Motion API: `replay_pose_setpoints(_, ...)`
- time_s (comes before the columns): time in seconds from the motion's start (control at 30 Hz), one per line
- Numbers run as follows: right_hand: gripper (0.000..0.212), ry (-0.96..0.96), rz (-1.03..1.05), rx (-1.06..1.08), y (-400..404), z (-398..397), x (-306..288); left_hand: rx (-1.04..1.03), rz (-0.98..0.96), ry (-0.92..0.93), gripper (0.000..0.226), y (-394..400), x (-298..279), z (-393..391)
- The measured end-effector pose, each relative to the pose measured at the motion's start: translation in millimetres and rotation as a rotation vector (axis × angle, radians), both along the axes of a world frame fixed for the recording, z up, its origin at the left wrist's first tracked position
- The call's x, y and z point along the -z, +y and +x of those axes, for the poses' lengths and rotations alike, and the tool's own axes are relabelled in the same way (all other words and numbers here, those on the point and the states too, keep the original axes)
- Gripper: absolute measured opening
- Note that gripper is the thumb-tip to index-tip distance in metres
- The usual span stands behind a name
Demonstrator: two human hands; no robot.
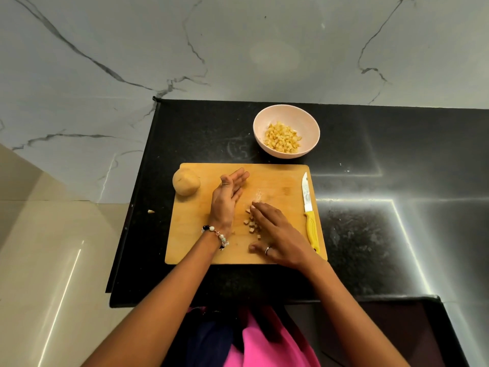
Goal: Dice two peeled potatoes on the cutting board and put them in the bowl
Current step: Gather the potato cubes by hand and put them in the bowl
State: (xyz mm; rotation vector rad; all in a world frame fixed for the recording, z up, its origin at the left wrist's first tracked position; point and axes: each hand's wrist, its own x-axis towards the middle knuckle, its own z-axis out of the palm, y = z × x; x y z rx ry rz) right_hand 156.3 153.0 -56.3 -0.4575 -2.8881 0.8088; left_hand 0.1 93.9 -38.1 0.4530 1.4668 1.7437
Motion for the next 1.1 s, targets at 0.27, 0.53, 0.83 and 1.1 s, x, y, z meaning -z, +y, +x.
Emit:
replay_pose_setpoints(0.27,0.057,0.056,0.013,0.186,17.5,-43.2,-2.7,0.016,0.048,-0.014,0.061,-8.2,4.1,4.4)
replay_pose_setpoints(0.53,0.057,-0.015,0.113,0.101,-12.4,-42.8,7.5,-0.111,0.115,-0.104,0.048,-10.1,7.0,4.3)
replay_pose_setpoints(0.83,0.045,0.009,0.314,-0.214,3.8,-12.1,4.8,-0.164,0.099,-0.07,0.049,-8.4,8.3,5.4)
replay_pose_setpoints(1.1,0.039,0.147,0.514,-0.068,4.9,-13.5,3.1,-0.15,0.058,-0.007,0.05,-9.2,8.7,7.6)
